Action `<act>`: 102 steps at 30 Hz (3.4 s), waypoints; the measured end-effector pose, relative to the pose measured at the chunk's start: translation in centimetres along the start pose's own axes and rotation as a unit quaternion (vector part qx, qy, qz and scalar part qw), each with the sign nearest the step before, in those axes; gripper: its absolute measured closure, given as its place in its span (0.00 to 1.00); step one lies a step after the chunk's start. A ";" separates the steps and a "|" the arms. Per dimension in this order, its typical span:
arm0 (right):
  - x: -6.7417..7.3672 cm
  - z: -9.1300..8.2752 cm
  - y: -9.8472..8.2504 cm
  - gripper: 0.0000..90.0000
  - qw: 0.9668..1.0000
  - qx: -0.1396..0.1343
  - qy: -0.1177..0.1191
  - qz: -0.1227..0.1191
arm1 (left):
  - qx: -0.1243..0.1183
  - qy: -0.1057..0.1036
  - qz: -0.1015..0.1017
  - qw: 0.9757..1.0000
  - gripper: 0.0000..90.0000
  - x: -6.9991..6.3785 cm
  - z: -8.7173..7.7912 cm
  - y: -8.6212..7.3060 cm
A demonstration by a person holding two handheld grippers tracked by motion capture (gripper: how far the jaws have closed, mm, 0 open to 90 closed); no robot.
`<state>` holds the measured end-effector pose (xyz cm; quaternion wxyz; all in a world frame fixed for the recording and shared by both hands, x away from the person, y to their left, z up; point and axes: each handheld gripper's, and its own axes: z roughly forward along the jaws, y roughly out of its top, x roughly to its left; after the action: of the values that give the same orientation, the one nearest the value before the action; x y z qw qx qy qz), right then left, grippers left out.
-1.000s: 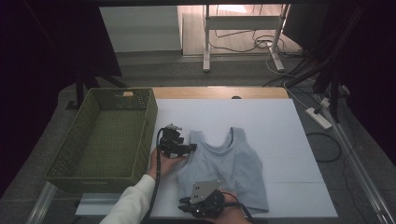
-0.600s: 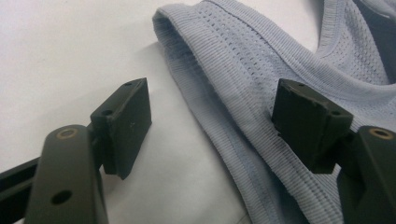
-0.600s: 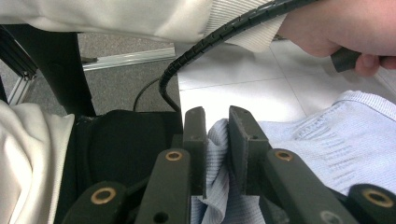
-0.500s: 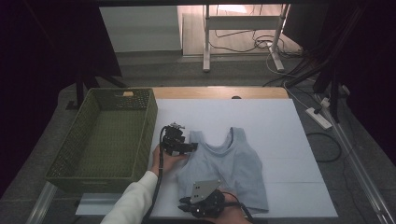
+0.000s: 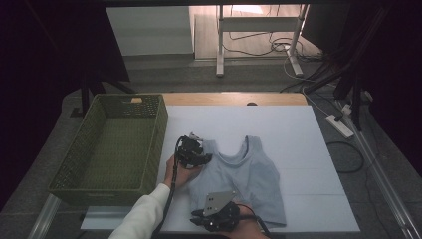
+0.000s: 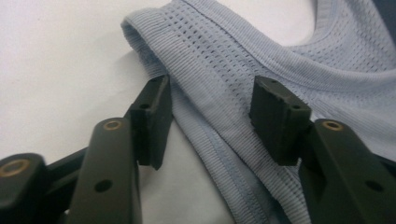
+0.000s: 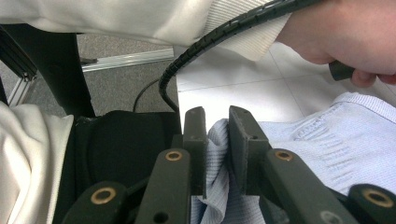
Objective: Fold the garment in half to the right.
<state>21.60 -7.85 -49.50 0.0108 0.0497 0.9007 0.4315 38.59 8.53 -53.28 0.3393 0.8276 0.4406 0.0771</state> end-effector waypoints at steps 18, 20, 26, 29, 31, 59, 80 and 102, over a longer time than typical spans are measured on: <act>-0.1 -0.1 -0.1 0.86 1.000 0.001 -0.003 -0.003 | -0.022 -0.037 0.008 0.999 0.91 0.1 0.1 -0.5; -0.1 -0.2 -0.1 0.86 1.000 -0.002 -0.005 -0.004 | -0.025 -0.041 0.004 0.999 0.91 0.1 0.0 -0.4; -0.3 -0.4 -0.1 0.86 1.000 -0.007 -0.008 0.001 | -0.040 -0.052 -0.004 0.998 0.91 0.3 -0.8 -0.1; -0.3 -0.4 -0.1 0.86 1.000 -0.008 -0.009 0.002 | -0.046 -0.064 -0.014 0.997 0.91 0.4 -1.2 0.1; -0.3 -0.4 -0.1 0.86 1.000 -0.008 -0.009 0.002 | -0.048 -0.073 -0.021 0.996 0.91 0.5 -1.4 0.2; -0.9 -0.5 -0.2 0.86 1.000 -0.019 -0.022 0.007 | -0.063 -0.120 -0.061 0.989 0.91 0.9 -3.9 1.9; -1.3 -0.6 -0.2 0.86 0.999 -0.024 -0.037 0.010 | -0.075 -0.129 -0.060 0.987 0.91 1.1 -5.3 2.5; -1.5 -0.9 0.1 0.86 0.998 -0.049 -0.044 0.016 | -0.083 -0.136 -0.055 0.986 0.91 1.2 -6.4 3.5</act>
<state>23.02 -8.63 -48.92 0.0459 0.0822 0.8761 0.4728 38.94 11.27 -46.41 0.4677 0.7735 0.4274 -0.0186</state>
